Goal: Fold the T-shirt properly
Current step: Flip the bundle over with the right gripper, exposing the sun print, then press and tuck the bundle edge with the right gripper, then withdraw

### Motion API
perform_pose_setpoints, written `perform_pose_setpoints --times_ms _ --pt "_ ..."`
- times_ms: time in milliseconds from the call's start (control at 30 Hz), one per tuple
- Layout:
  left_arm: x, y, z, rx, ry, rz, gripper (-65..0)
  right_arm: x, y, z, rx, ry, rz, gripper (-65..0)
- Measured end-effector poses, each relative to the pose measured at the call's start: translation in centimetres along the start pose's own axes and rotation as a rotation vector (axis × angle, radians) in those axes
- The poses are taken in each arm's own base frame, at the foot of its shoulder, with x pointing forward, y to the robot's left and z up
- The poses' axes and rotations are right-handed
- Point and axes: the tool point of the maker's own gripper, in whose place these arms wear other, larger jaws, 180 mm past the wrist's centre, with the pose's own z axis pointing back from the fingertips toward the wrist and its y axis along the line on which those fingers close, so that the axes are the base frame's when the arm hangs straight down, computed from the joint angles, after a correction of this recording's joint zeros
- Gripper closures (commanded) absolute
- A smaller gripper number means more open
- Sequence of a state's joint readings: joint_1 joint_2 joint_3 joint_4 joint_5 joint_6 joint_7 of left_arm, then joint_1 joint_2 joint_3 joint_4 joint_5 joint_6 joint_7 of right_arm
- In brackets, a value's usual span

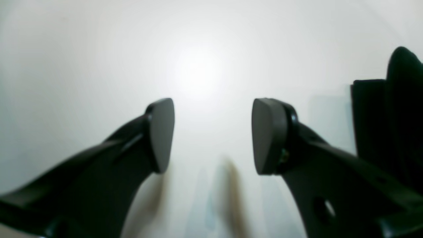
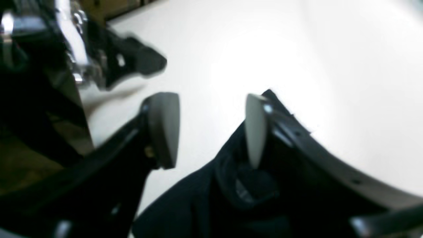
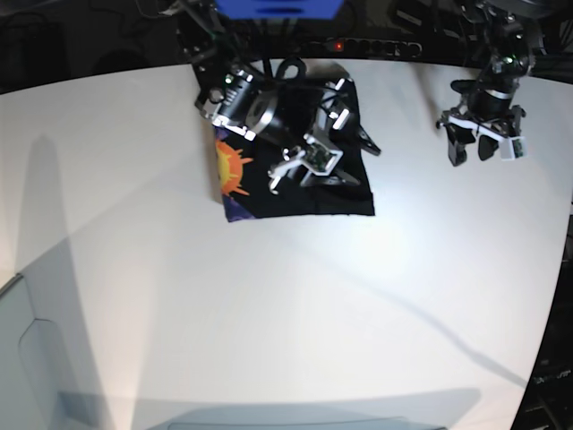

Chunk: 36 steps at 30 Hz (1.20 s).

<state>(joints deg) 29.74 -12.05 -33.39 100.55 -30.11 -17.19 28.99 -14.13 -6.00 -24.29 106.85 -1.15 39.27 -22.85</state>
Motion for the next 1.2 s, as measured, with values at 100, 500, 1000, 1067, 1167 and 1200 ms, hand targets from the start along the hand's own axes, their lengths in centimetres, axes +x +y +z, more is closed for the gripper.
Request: perform_pose_setpoints --times_ms 100,500,1000,1067,1167,1200 --pt "0.1 0.0 -0.1 -0.001 -0.004 0.000 -36.1 0.8 -1.8 1.6 -0.063 -0.019 0.020 -35.0" --pt "0.9 -0.2 -0.4 -0.006 -0.023 -0.001 -36.1 -6.7 -4.0 4.1 -0.092 0.189 0.003 -35.2" --pt "4.0 3.9 1.6 0.111 -0.111 -0.003 -36.1 -4.6 5.0 3.5 0.171 0.140 0.106 -35.2" --pt "4.2 4.1 1.8 0.116 -0.118 -0.005 -36.1 -2.8 3.6 3.9 0.125 0.088 0.115 -35.2" --pt "4.0 4.1 1.8 0.116 -0.112 -0.003 -36.1 -3.0 1.3 4.9 0.050 0.104 0.117 -35.2" --pt "3.9 4.0 1.8 0.116 -0.110 -0.002 -36.1 -3.4 0.6 5.2 0.025 0.119 0.111 -35.2"
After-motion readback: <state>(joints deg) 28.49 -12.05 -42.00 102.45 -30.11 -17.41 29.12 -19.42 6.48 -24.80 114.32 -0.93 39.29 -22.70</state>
